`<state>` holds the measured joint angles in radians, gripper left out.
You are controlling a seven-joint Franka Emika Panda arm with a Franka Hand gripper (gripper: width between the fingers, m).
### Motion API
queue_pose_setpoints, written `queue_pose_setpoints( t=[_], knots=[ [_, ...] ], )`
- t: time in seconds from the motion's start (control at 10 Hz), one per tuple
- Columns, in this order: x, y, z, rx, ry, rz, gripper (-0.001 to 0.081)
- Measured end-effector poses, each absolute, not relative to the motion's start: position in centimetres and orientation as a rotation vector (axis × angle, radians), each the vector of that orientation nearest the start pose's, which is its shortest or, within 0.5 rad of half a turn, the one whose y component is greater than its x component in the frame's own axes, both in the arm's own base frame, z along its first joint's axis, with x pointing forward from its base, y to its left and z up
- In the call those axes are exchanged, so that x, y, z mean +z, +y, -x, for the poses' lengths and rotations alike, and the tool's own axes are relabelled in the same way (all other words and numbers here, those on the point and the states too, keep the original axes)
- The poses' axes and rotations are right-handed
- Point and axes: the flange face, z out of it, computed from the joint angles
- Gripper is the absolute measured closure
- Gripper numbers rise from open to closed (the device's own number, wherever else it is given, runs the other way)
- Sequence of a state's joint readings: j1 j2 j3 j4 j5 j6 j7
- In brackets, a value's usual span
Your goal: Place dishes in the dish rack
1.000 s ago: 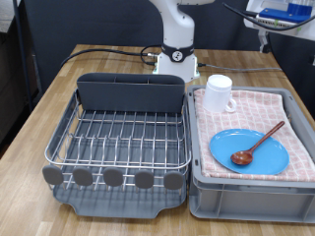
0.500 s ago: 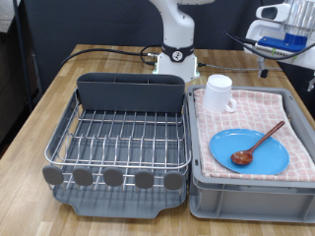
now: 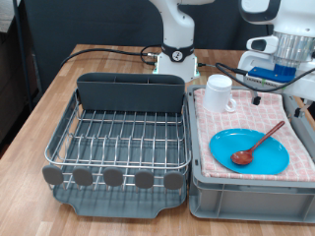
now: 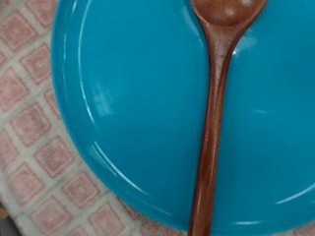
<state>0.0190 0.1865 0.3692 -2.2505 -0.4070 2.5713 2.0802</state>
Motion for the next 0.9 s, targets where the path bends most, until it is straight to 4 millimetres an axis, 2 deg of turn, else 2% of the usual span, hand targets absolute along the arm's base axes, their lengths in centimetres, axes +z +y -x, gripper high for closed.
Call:
queue_pose_setpoints(
  t=[0.4,0.9],
  knots=[
    [26.3,20.6,-51.0,-0.313,1.934,2.335,0.0004],
    [23.3,20.3,-51.1,-0.285,1.932,2.325,0.0004]
  ],
)
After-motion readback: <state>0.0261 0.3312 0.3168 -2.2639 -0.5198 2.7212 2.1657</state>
